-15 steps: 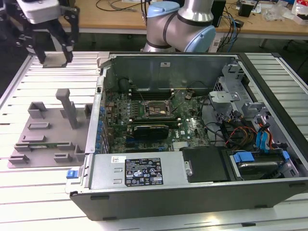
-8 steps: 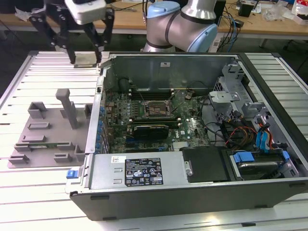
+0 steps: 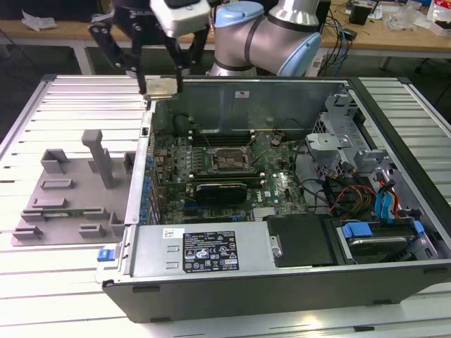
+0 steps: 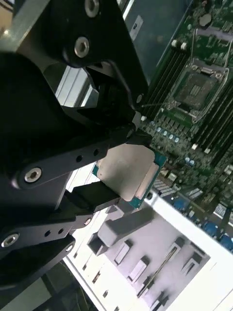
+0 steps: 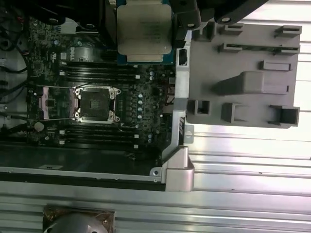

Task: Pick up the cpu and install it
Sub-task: 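Pick up the cpu and move it towards the insertion slot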

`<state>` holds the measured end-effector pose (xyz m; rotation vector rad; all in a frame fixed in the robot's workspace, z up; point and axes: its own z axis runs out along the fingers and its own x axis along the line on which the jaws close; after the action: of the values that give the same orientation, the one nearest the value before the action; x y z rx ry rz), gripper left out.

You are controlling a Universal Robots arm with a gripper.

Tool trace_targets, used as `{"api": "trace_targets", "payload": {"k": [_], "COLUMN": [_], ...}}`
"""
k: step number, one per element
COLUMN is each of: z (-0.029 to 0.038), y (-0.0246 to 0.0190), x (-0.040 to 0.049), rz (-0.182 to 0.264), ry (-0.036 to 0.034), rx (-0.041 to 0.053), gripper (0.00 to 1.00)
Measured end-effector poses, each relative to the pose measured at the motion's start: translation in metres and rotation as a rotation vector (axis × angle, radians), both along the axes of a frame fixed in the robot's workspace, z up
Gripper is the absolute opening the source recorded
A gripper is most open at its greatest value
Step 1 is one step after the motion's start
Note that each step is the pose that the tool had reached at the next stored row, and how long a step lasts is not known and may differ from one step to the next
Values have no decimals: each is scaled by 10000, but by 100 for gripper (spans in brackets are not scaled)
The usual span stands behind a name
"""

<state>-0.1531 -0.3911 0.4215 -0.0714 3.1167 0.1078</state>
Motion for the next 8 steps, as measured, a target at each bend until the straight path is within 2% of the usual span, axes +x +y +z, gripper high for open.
{"api": "trace_targets", "payload": {"k": [1,2,4,6,8], "z": [-4,-23,-139,-184,-270], "y": [0,0,0,0,0], "x": [77,210,426,494,609], "rz": [1,0,-2,-4,-8], "ry": [0,-1,1,0,-1], "rx": [0,0,-2,0,1], "gripper": [55,55,55,55,55]}}
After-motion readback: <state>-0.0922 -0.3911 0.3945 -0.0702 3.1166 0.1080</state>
